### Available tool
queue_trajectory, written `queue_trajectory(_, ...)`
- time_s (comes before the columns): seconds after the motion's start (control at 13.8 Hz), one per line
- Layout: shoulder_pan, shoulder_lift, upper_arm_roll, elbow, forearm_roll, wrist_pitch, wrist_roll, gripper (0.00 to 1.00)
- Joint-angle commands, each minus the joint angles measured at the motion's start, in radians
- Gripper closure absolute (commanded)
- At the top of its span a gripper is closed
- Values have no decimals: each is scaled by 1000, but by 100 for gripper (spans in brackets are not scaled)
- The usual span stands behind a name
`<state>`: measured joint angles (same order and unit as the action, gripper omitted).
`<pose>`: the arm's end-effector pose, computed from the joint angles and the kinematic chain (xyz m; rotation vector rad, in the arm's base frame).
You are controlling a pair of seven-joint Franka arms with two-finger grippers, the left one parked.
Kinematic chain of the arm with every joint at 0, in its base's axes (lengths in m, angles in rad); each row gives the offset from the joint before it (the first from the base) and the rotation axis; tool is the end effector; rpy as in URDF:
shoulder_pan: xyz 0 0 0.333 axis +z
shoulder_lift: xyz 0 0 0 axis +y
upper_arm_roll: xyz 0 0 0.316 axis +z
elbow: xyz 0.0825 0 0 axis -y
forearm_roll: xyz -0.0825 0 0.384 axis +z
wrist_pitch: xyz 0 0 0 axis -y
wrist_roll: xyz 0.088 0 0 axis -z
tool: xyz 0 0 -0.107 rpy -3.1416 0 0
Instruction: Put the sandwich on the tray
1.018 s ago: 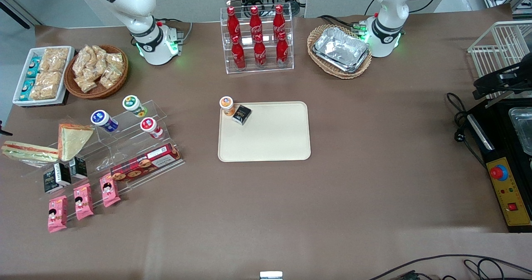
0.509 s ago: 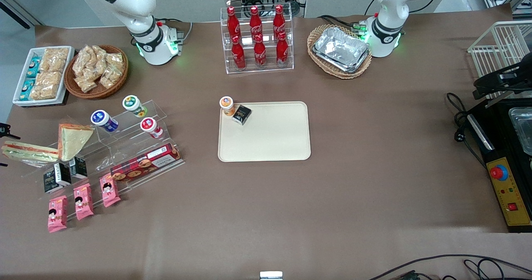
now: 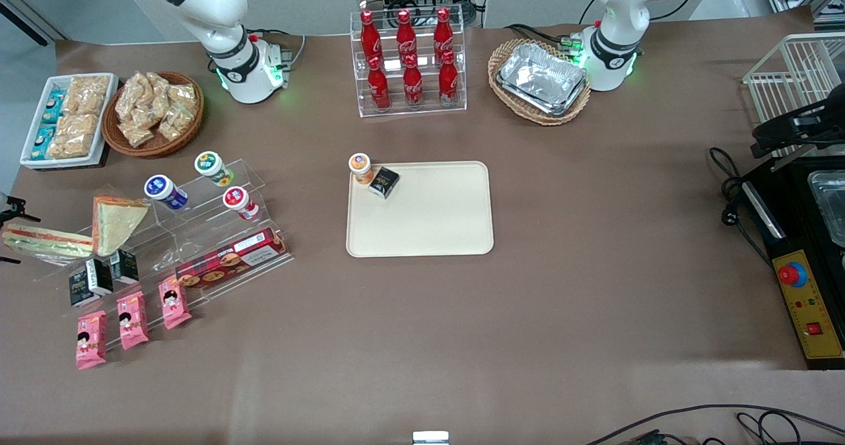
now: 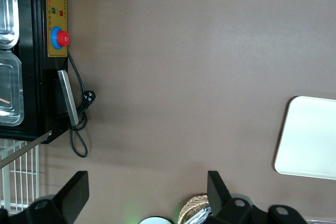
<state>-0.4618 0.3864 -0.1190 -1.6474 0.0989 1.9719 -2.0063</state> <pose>0.5572 -0.3484 0.3862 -2.3584 -1.9695 -0.0417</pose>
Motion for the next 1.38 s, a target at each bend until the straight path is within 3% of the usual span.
queue_trajectory(0.0,-23,-1,9,-18,42,24,-17,0)
queue_trajectory(0.15,-24,14,7,-18,85,30,-15,1)
queue_trajectory(0.29,-25,20,7,-18,87,30,-11,7)
queue_trajectory(0.36,-23,20,7,-18,87,33,-8,30)
queue_trajectory(0.44,-23,20,7,-18,87,32,-8,43)
queue_trajectory(0.51,-23,20,7,-18,85,32,-8,62)
queue_trajectory(0.58,-21,20,7,-18,85,32,-8,65)
queue_trajectory(0.65,-23,20,7,-17,85,33,-12,78)
queue_trajectory(0.73,-23,17,7,-17,84,33,-14,100)
queue_trajectory(1.31,-21,2,7,12,79,24,-8,100)
